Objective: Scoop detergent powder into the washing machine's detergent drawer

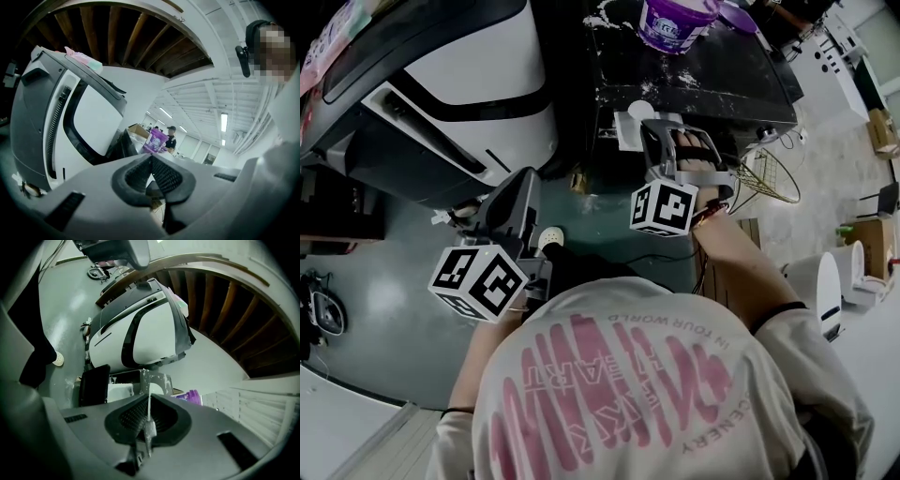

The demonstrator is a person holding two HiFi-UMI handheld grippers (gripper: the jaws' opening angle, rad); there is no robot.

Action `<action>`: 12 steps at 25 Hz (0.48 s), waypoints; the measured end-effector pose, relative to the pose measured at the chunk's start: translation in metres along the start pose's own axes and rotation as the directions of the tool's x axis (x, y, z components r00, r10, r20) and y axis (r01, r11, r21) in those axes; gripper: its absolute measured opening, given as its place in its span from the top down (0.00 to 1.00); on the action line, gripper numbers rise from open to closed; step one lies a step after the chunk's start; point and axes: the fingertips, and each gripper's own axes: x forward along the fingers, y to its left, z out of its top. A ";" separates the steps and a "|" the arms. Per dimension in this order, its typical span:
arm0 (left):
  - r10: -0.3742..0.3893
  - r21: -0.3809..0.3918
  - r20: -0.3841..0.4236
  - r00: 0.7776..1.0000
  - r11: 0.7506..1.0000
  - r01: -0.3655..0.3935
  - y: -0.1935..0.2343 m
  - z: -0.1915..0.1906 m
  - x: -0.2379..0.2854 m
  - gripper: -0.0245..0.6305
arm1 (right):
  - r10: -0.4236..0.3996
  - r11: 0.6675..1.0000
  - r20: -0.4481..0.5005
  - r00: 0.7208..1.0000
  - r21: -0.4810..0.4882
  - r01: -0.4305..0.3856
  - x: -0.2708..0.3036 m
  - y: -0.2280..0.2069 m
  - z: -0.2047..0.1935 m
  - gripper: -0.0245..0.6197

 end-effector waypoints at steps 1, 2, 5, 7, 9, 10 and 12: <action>-0.001 0.001 0.000 1.000 1.000 0.001 0.000 0.001 0.000 0.96 | -0.003 1.000 0.000 1.000 0.004 0.003 0.000 -0.001 0.000 0.95; -0.001 0.002 -0.001 1.000 1.000 0.001 0.000 0.001 0.000 0.96 | -0.004 1.000 -0.001 1.000 0.013 0.004 0.000 -0.002 0.000 0.95; -0.006 0.009 -0.004 1.000 1.000 0.006 0.000 0.003 0.002 0.96 | 0.006 0.998 -0.010 1.000 0.069 -0.005 0.001 -0.004 -0.003 0.95; -0.012 0.018 -0.004 1.000 1.000 0.012 0.000 0.007 0.005 0.96 | 0.014 0.992 -0.020 1.000 0.128 -0.012 0.002 -0.007 -0.005 0.95; -0.017 0.022 -0.002 1.000 1.000 0.017 -0.001 0.009 0.009 0.96 | 0.040 0.975 -0.026 0.999 0.218 -0.033 0.003 -0.007 -0.007 0.95; -0.019 0.022 -0.003 1.000 1.000 0.020 -0.003 0.010 0.011 0.96 | 0.064 0.959 -0.026 0.998 0.280 -0.054 0.003 -0.006 -0.009 0.95; -0.030 0.027 -0.007 1.000 0.999 0.030 -0.006 0.010 0.015 0.96 | 0.113 0.906 -0.021 0.993 0.412 -0.095 0.003 -0.004 -0.011 0.95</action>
